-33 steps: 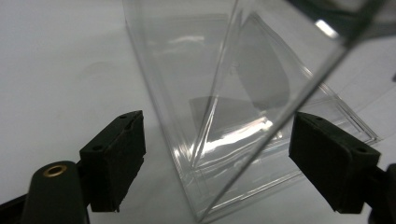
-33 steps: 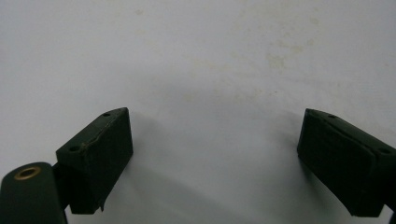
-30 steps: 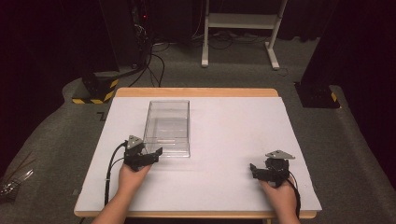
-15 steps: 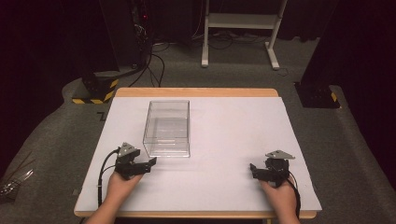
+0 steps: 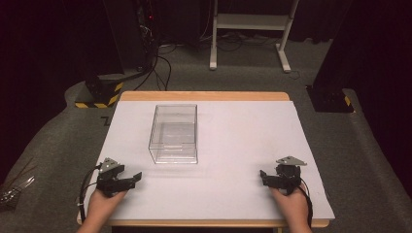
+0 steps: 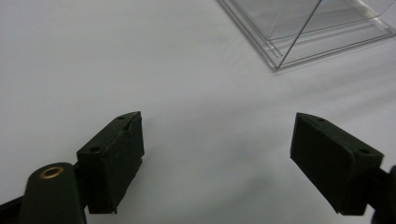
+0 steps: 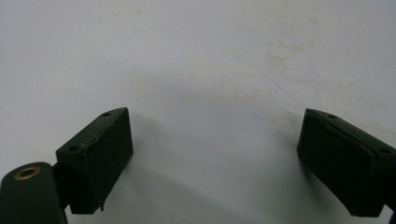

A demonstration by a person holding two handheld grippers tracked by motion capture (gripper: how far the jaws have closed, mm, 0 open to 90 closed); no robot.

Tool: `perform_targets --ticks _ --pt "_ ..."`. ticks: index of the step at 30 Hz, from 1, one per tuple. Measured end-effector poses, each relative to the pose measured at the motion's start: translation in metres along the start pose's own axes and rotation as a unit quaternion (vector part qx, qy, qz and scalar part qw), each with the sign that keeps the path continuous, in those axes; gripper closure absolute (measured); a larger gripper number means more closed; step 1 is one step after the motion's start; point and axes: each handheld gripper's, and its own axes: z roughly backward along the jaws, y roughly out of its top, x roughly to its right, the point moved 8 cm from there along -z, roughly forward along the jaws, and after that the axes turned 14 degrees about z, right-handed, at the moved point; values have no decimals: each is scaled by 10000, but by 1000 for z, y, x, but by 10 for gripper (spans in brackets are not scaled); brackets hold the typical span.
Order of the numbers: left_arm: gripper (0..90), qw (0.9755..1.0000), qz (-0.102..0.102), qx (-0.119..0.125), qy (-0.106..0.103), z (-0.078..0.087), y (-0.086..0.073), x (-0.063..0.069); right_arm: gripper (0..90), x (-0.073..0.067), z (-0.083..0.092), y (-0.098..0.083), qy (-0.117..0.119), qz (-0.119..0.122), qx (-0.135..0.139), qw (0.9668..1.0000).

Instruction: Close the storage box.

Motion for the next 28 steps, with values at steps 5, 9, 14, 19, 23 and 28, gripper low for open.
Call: perform_targets --ticks 5,9,14,19,23,28 --pt "178 9995 -173 -63 252 1 -4 -6 102 0 0 0 -2 -9 -2 10000" --pt "143 9984 -404 -153 351 -2 -7 -4 102 0 0 0 -2 -1 1 10000" --pt "142 9984 -401 -104 387 -3 -8 -3 102 0 0 0 -4 -2 1 10000" --pt "142 9985 -385 -108 367 -3 -8 -3 102 0 0 0 -5 8 5 10000" --pt "143 9987 -356 -96 358 -3 -8 -3 102 0 0 0 -11 12 5 10000" --pt "143 9985 -395 -119 361 -3 -8 -3 102 0 0 0 -15 14 7 10000"
